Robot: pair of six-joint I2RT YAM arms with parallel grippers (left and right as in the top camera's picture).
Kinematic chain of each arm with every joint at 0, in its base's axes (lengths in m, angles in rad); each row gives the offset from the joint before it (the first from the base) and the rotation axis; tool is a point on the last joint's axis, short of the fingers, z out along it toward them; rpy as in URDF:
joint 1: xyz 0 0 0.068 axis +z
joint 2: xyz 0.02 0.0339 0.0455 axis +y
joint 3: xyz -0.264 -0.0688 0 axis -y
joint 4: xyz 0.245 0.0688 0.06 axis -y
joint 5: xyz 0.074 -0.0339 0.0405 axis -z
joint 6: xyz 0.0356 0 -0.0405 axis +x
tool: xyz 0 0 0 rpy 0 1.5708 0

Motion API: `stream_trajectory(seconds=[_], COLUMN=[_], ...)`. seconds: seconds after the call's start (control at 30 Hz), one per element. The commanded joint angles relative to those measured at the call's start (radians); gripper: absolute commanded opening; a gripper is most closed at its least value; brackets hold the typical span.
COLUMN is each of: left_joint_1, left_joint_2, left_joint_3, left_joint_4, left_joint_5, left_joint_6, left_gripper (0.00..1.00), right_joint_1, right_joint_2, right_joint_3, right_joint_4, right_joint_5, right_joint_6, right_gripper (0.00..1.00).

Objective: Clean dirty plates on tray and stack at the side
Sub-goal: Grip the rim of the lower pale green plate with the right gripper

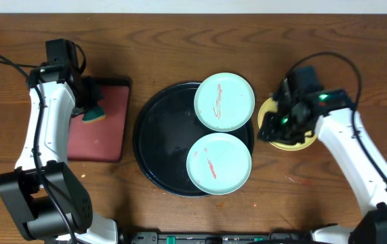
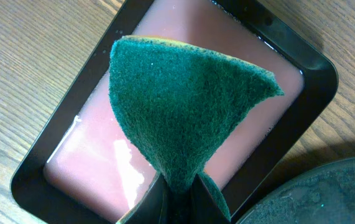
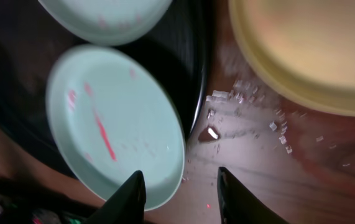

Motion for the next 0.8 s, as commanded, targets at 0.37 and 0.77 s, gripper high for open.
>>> stream_trajectory(seconds=[0.37,0.77], left_joint_1=[0.0,0.0], left_joint_2=[0.008,0.008], left_joint_3=[0.007,0.007], left_joint_4=[0.001,0.001], left_joint_5=[-0.009,-0.009], left_joint_6=[-0.005,-0.005], left_gripper=[0.08,0.08], right_joint_1=[0.13,0.137], right_joint_2=[0.091,0.135], right_joint_3=[-0.206,-0.156], right_joint_4=[0.245,0.24], right_joint_5=[0.001,-0.024], right_joint_6=[0.014,0.044], right_gripper=[0.32,0.01])
